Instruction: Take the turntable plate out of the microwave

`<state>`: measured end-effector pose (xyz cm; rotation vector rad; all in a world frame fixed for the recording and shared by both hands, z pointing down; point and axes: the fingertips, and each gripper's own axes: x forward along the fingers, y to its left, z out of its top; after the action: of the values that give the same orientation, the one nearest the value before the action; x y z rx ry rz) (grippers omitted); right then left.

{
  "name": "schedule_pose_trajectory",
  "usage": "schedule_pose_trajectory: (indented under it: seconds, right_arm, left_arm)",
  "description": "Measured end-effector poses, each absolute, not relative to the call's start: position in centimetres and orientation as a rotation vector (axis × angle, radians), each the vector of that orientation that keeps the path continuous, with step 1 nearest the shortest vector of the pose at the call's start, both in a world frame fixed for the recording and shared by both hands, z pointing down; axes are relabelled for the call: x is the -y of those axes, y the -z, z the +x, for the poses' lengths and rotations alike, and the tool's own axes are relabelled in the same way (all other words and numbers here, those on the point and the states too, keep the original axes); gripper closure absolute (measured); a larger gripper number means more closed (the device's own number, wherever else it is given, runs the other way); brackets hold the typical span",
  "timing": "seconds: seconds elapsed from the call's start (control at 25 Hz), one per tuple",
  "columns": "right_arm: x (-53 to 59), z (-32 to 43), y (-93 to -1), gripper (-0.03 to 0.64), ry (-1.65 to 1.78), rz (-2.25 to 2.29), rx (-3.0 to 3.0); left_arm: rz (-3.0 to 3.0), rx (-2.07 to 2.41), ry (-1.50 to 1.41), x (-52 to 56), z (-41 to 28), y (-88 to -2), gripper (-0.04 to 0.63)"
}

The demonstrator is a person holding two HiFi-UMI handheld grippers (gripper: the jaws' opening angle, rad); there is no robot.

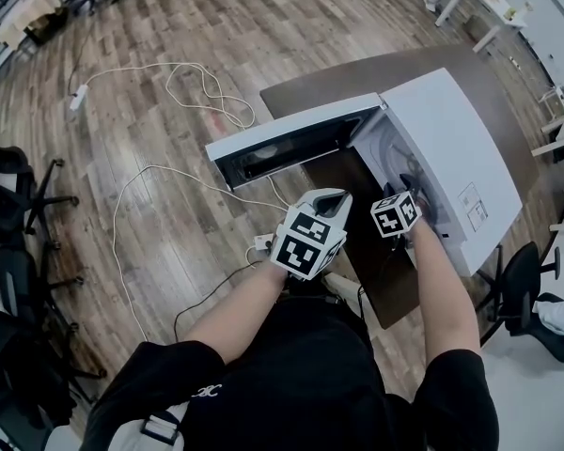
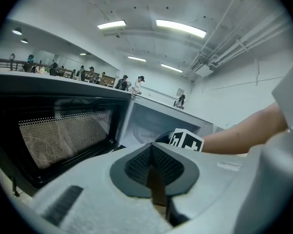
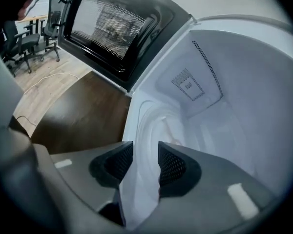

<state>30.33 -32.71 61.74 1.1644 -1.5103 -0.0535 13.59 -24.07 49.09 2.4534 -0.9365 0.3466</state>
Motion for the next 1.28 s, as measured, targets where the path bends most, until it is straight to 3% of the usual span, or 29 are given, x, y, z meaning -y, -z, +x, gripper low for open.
schedule_pose_trajectory:
  seconds: [0.4,0.76,1.28]
  right_arm:
    - [33.2,30.0,-61.6,0.434,0.239,1.09,1.426]
    - [33.1,29.0,-62.3,0.548,0.386,1.149,1.3]
    - [34.6,30.9,-62.7,0.571,0.3,1.206,1.097]
  left_arm:
    - [2.446,0.924,-0.358,24.5,14.4,-49.6,0.584]
    - [2.432,0.936,-0.35,24.8,13.5,-49.8,0.584]
    - [2.397,0.979,-0.356,25.4,12.2,-50.7,0.584]
